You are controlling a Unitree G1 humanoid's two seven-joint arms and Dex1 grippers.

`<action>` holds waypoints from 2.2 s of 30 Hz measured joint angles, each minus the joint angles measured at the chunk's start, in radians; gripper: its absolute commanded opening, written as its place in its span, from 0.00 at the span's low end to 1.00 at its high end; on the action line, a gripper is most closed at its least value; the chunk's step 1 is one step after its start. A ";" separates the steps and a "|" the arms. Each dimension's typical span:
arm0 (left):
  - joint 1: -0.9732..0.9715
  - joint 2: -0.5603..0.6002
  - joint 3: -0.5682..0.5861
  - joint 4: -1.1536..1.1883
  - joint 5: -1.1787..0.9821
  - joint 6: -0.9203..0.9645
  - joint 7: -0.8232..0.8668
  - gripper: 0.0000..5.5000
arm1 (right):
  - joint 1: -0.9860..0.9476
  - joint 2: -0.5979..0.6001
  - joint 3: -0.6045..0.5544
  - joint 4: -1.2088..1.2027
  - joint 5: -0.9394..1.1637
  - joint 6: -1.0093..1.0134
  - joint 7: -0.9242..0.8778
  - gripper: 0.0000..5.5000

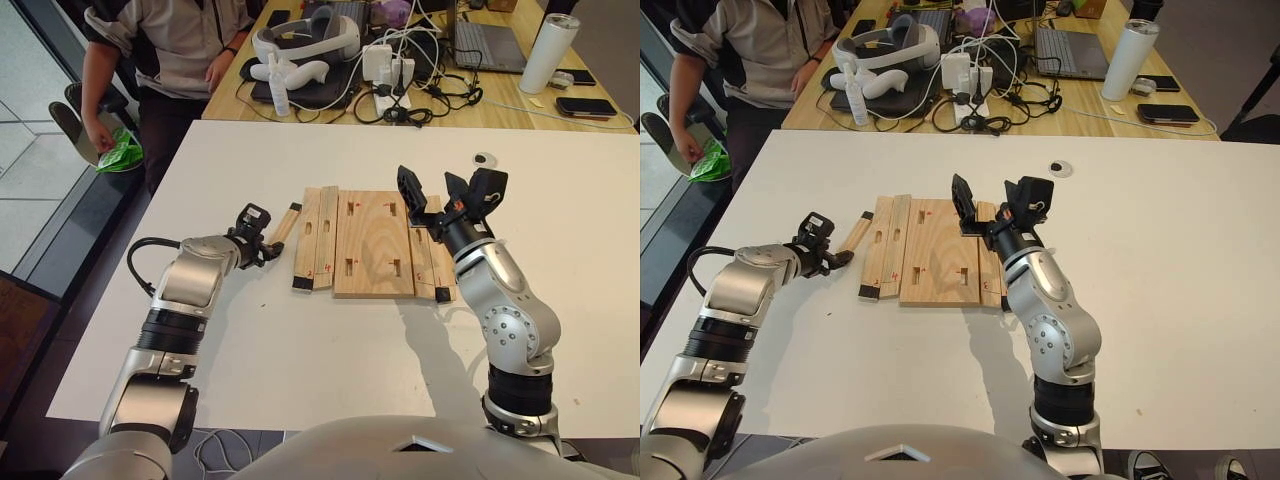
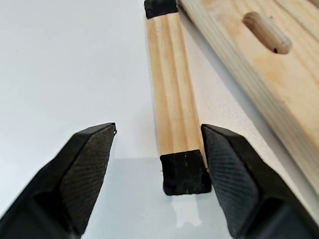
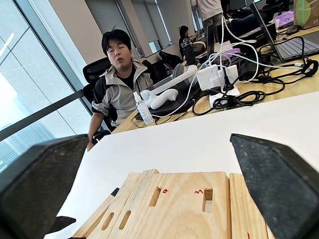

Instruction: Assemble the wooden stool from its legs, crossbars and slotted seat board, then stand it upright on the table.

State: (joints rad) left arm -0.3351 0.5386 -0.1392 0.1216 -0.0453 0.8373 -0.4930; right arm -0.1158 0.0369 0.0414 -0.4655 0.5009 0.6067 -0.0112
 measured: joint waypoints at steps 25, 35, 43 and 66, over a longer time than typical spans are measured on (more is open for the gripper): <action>-0.128 0.051 0.130 0.059 0.115 -0.320 0.215 0.23 | -0.092 -0.003 -0.122 0.081 0.122 0.069 0.044 0.98; -0.147 -0.006 0.057 -0.203 0.038 -0.574 0.029 0.23 | -0.407 -0.211 -0.365 0.368 0.676 0.369 0.336 0.98; -0.135 -0.070 0.010 -0.282 0.032 -0.569 -0.003 0.23 | -0.488 -0.238 -0.283 0.510 0.598 0.321 0.462 0.98; -0.083 -0.098 -0.067 -0.369 0.055 -0.516 -0.066 0.23 | -0.559 -0.154 -0.222 0.640 0.423 0.181 0.552 0.45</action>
State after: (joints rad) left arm -0.4176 0.4403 -0.2064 -0.2470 0.0101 0.3210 -0.5588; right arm -0.6751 -0.1168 -0.1801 0.1748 0.9243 0.7873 0.5407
